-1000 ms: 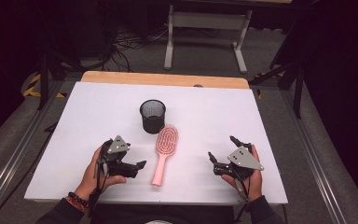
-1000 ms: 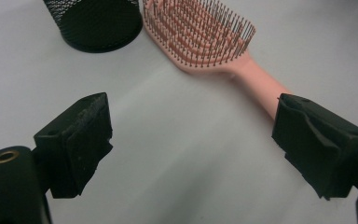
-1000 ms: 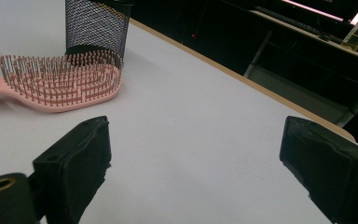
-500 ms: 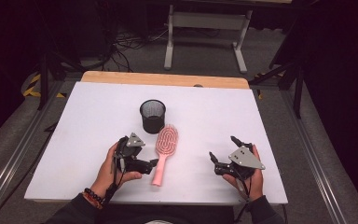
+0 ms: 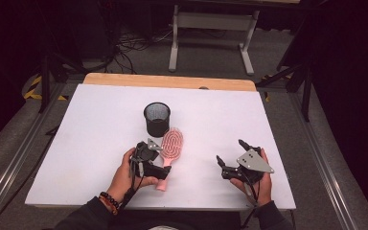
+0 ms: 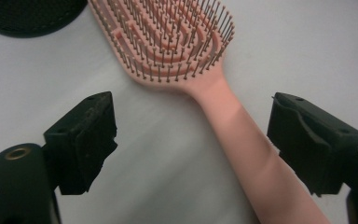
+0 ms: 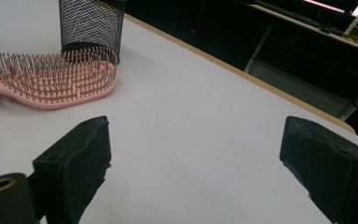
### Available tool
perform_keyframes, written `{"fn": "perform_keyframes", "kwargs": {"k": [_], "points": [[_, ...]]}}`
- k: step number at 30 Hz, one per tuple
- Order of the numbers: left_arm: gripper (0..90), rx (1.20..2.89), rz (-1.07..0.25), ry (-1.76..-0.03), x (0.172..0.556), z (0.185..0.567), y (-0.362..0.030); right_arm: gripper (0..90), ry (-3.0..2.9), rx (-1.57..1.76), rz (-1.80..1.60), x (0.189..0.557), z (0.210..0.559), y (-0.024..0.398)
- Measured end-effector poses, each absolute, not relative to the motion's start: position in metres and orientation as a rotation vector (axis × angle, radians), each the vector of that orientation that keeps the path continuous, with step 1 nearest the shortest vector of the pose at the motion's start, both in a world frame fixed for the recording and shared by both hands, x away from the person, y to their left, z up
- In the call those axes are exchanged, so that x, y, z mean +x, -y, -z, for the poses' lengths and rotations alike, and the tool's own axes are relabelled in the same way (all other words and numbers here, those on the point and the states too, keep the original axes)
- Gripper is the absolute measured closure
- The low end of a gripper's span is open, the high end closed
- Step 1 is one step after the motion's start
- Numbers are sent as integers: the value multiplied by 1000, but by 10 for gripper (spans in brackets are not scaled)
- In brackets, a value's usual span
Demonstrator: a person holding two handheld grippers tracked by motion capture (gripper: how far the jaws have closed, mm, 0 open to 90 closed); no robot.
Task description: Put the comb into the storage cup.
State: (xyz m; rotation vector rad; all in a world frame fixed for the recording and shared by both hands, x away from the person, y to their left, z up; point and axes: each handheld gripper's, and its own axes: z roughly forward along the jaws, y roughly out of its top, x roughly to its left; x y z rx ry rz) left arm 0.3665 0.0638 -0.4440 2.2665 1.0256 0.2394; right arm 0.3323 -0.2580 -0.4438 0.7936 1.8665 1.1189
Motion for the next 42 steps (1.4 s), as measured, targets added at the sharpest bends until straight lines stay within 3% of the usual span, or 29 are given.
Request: {"fn": "perform_keyframes", "kwargs": {"k": [15, 20, 23, 26, 27, 28, 31, 35, 42], "points": [[278, 2311, -180, -1046, 377, 456, -52, 96, -1882, 792, -1105, 333, 445, 256], [294, 2286, -292, -920, 364, 450, -58, 96, -1877, 798, -1110, 333, 445, 258], [370, 2254, -318, -788, 357, 443, -66, 96, -1879, 800, -1109, 333, 445, 259], [676, 2219, -325, -675, 352, 441, -71, 97, -1886, 792, -1105, 333, 446, 257], [676, 2221, -296, -608, 351, 441, -72, 97, -1886, 792, -1105, 333, 446, 257], [761, 2238, -275, -560, 351, 442, -71, 97, -1889, 788, -1102, 333, 446, 256], [894, 2257, -239, -456, 351, 445, -69, 97, -1898, 787, -1097, 334, 447, 255], [899, 2265, -169, -288, 351, 455, -66, 97, -1909, 787, -1090, 335, 449, 255], [899, 2353, -133, -149, 349, 469, -57, 98, -1924, 781, -1079, 336, 451, 253]]}}
